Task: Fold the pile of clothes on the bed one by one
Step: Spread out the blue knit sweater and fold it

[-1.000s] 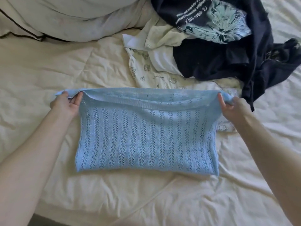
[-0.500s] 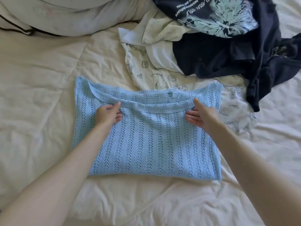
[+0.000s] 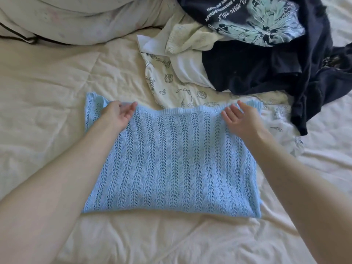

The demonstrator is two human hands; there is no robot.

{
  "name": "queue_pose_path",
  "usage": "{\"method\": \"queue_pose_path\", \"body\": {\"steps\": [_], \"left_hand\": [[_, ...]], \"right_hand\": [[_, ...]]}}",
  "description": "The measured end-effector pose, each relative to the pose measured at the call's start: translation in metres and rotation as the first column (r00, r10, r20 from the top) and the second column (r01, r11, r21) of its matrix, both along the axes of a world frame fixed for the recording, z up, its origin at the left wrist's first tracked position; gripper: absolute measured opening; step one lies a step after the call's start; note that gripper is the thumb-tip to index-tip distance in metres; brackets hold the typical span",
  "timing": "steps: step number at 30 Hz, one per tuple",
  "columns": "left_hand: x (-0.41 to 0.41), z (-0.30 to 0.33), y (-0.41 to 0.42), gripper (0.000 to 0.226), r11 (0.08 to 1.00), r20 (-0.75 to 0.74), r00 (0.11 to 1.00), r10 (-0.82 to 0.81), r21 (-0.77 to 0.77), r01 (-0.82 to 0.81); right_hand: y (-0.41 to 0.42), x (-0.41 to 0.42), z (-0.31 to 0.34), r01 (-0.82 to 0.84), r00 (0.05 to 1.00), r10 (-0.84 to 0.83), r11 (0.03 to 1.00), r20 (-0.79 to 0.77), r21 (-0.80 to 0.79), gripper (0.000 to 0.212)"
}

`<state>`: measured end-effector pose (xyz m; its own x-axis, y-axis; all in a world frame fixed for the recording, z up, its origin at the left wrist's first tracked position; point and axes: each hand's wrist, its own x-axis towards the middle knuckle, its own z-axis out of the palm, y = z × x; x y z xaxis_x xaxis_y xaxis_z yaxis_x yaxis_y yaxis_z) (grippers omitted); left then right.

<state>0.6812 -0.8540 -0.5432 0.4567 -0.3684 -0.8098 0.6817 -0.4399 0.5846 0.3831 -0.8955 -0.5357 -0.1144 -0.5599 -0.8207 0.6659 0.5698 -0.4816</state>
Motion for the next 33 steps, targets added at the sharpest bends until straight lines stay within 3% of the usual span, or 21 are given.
{"method": "queue_pose_path", "body": {"steps": [2, 3, 4, 6, 8, 10, 11, 13, 16, 20, 23, 25, 27, 28, 31, 33], "left_hand": [[-0.006, -0.004, 0.011, 0.034, 0.991, 0.245, 0.960, -0.132, 0.017, 0.132], [-0.012, -0.006, 0.024, 0.037, 0.959, 0.450, 0.849, -0.278, 0.073, 0.275], [-0.021, -0.008, 0.043, 0.039, 0.887, 0.633, 0.648, -0.424, 0.147, 0.438], [-0.045, -0.009, 0.091, 0.045, 0.651, 0.785, 0.219, -0.580, 0.285, 0.704], [-0.065, -0.016, 0.144, 0.047, 0.372, 0.778, -0.149, -0.611, 0.448, 0.813], [-0.078, -0.026, 0.189, 0.049, 0.151, 0.678, -0.446, -0.585, 0.631, 0.761], [-0.077, -0.030, 0.204, 0.051, 0.082, 0.604, -0.530, -0.595, 0.701, 0.708], [-0.060, -0.035, 0.221, 0.062, -0.006, 0.456, -0.615, -0.643, 0.800, 0.600], [-0.007, -0.039, 0.225, 0.068, -0.031, 0.348, -0.698, -0.626, 0.883, 0.468], [0.047, -0.031, 0.219, 0.064, 0.021, 0.342, -0.667, -0.662, 0.898, 0.440], [0.055, -0.023, 0.230, 0.048, 0.203, 0.452, -0.578, -0.679, 0.872, 0.444], [0.053, -0.019, 0.242, 0.051, 0.370, 0.554, -0.352, -0.754, 0.802, 0.469], [0.046, -0.016, 0.255, 0.054, 0.525, 0.600, -0.015, -0.800, 0.711, 0.468], [0.041, -0.015, 0.262, 0.049, 0.592, 0.609, 0.114, -0.785, 0.683, 0.429], [0.030, -0.015, 0.278, 0.029, 0.727, 0.570, 0.462, -0.679, 0.612, 0.312], [0.028, -0.017, 0.283, 0.034, 0.803, 0.489, 0.682, -0.544, 0.538, 0.255]], "right_hand": [[0.012, 0.007, -0.003, -0.206, 0.925, 0.162, 0.974, -0.344, -0.095, 0.038], [0.025, 0.013, -0.003, -0.359, 0.788, 0.235, 0.926, -0.569, -0.114, 0.037], [0.042, 0.020, -0.003, -0.528, 0.593, 0.276, 0.842, -0.757, -0.107, 0.037], [0.086, 0.033, -0.010, -0.819, 0.218, 0.271, 0.573, -0.937, -0.025, 0.039], [0.138, 0.040, -0.021, -0.949, -0.092, 0.194, 0.278, -0.977, 0.145, 0.040], [0.183, 0.037, -0.035, -0.935, -0.333, 0.116, 0.085, -0.936, 0.344, 0.042], [0.198, 0.030, -0.041, -0.901, -0.427, 0.115, 0.029, -0.897, 0.433, 0.045], [0.212, 0.004, -0.050, -0.821, -0.567, 0.149, -0.018, -0.810, 0.571, 0.052], [0.205, -0.039, -0.054, -0.722, -0.688, 0.122, -0.025, -0.715, 0.691, 0.058], [0.192, -0.063, -0.046, -0.688, -0.723, 0.085, 0.000, -0.685, 0.726, 0.054], [0.196, -0.059, -0.040, -0.716, -0.668, 0.164, 0.122, -0.726, 0.687, 0.053], [0.202, -0.046, -0.033, -0.744, -0.550, 0.270, 0.272, -0.790, 0.611, 0.050], [0.211, -0.029, -0.024, -0.745, -0.446, 0.297, 0.400, -0.845, 0.533, 0.048], [0.217, -0.019, -0.019, -0.756, -0.431, 0.268, 0.415, -0.862, 0.507, 0.046], [0.248, 0.020, -0.011, -0.829, -0.462, 0.132, 0.287, -0.877, 0.480, 0.043], [0.269, 0.050, -0.012, -0.862, -0.478, 0.053, 0.161, -0.877, 0.480, 0.044]]}}
